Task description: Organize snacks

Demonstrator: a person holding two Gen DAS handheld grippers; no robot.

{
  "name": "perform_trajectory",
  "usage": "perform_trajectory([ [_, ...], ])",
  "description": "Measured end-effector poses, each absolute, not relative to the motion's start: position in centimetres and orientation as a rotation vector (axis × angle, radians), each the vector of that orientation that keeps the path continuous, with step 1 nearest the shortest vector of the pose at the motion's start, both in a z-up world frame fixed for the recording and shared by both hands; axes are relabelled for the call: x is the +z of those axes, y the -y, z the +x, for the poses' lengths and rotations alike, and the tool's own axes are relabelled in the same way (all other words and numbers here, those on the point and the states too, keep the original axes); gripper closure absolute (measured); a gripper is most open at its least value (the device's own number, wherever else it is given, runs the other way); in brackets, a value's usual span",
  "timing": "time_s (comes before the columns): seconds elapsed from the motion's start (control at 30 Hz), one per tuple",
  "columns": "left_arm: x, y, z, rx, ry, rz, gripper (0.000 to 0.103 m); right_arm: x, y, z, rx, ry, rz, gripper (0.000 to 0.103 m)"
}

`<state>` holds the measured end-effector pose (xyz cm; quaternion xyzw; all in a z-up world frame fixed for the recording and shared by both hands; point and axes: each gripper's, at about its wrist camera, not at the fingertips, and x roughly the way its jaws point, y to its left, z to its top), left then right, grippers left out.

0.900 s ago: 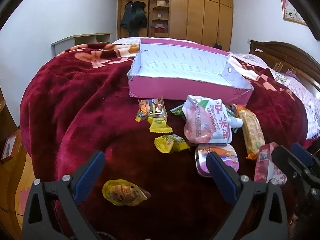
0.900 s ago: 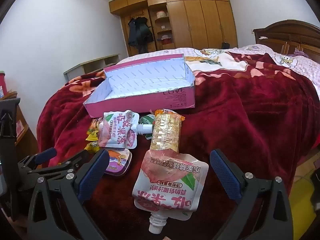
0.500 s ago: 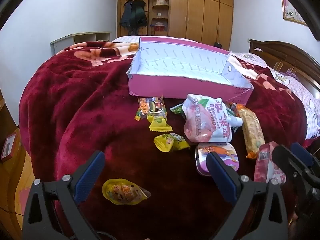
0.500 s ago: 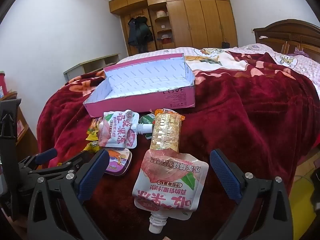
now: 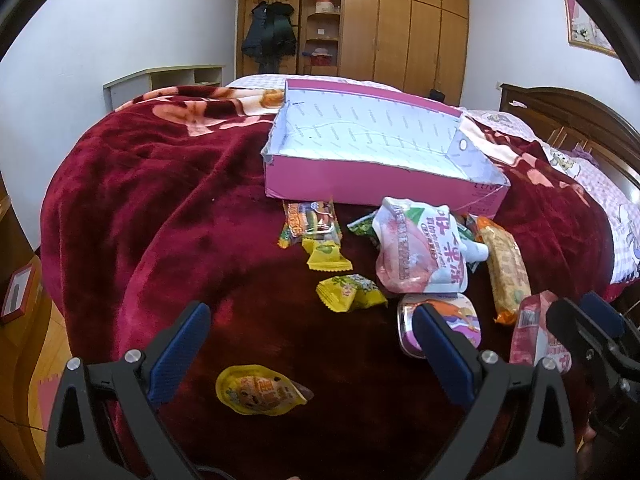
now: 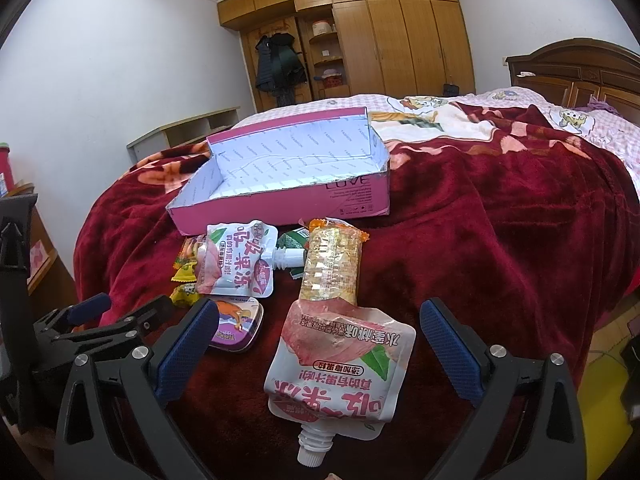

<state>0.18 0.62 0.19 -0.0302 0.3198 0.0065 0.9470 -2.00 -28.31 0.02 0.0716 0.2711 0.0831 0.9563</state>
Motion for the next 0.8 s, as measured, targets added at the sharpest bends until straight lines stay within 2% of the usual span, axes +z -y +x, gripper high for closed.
perform_trajectory([
  [0.8, 0.15, -0.79, 0.29, 0.020, -0.657, -0.064, 0.000, -0.09, 28.37, -1.93, 0.169, -0.553, 0.146, 0.000],
])
